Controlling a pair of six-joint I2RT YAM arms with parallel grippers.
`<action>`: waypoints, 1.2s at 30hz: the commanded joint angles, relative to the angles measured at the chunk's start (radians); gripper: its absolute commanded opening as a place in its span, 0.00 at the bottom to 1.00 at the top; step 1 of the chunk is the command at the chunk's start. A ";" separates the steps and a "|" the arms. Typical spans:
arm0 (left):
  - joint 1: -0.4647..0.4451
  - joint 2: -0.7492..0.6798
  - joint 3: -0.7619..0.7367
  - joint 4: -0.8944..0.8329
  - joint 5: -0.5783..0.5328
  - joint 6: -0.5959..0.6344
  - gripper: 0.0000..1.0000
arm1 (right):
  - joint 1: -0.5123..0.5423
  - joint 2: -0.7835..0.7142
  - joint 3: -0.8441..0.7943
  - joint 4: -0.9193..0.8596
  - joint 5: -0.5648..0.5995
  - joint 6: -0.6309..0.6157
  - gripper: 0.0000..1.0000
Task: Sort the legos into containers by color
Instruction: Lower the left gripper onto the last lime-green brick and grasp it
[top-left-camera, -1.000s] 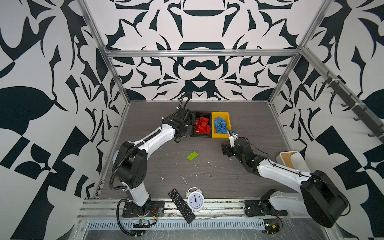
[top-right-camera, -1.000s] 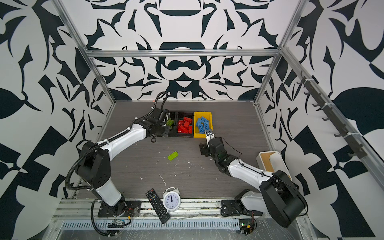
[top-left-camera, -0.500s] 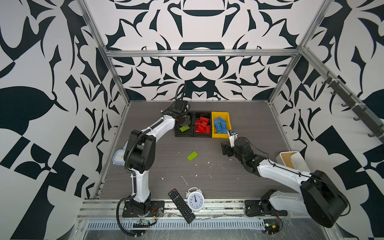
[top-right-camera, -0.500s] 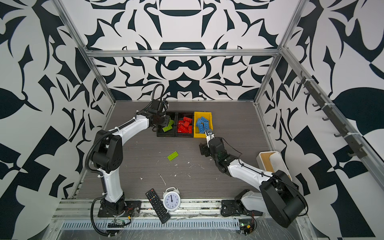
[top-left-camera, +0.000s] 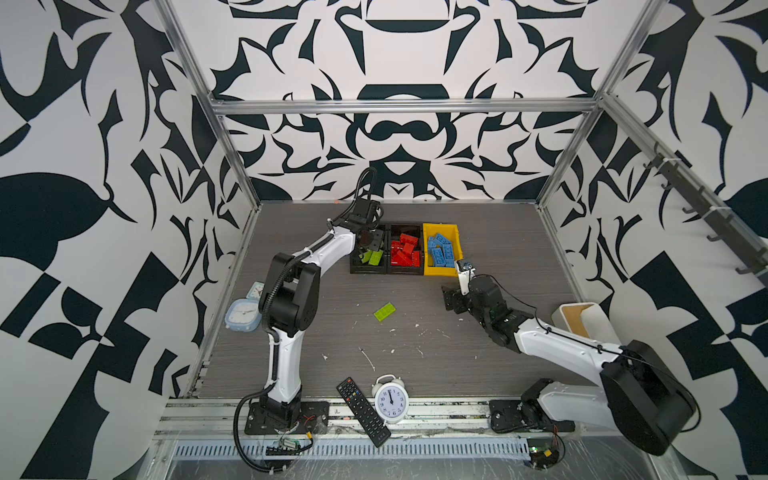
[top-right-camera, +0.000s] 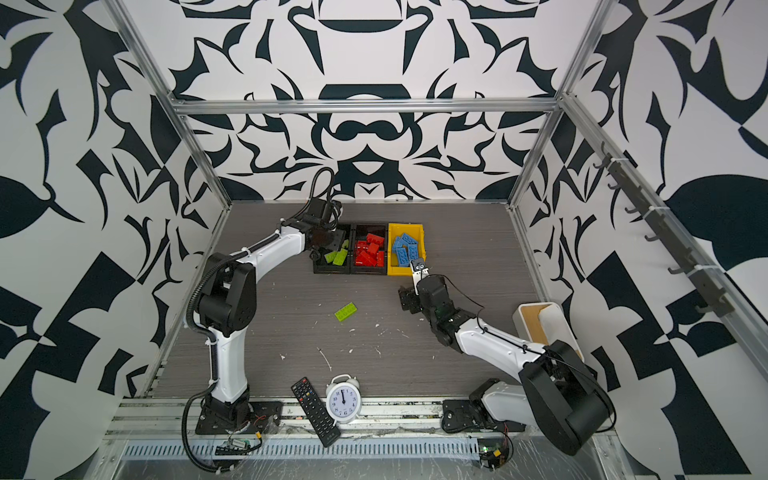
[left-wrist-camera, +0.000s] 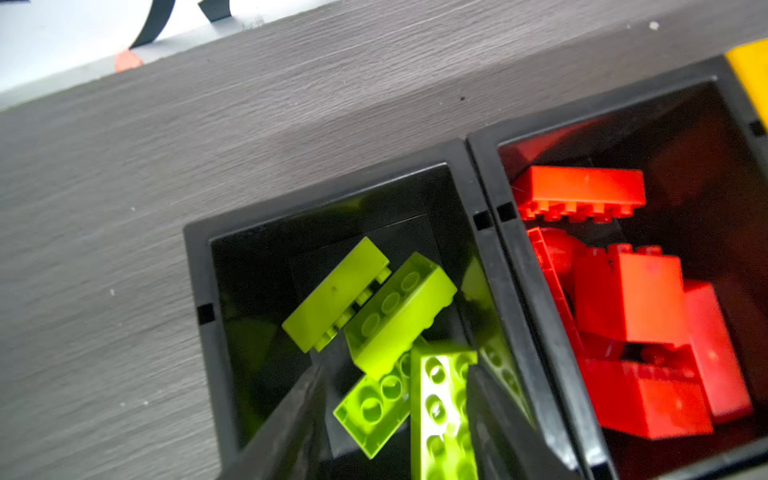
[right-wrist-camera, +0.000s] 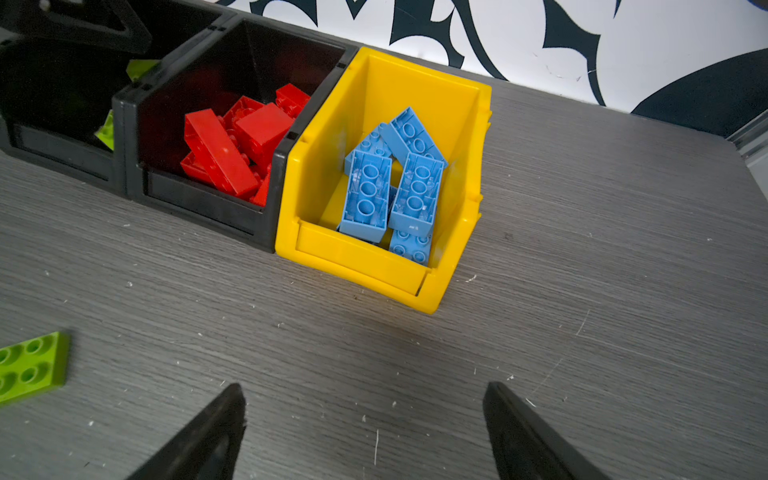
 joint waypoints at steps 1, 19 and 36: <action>-0.014 -0.145 -0.090 -0.021 0.041 0.023 0.59 | 0.000 0.002 0.040 0.000 0.010 0.004 0.92; -0.235 -0.447 -0.524 -0.146 0.225 0.099 0.68 | 0.000 0.009 0.046 -0.002 -0.005 0.007 0.92; -0.292 -0.227 -0.482 -0.158 0.151 0.090 0.70 | 0.000 0.014 0.049 -0.007 -0.001 0.004 0.92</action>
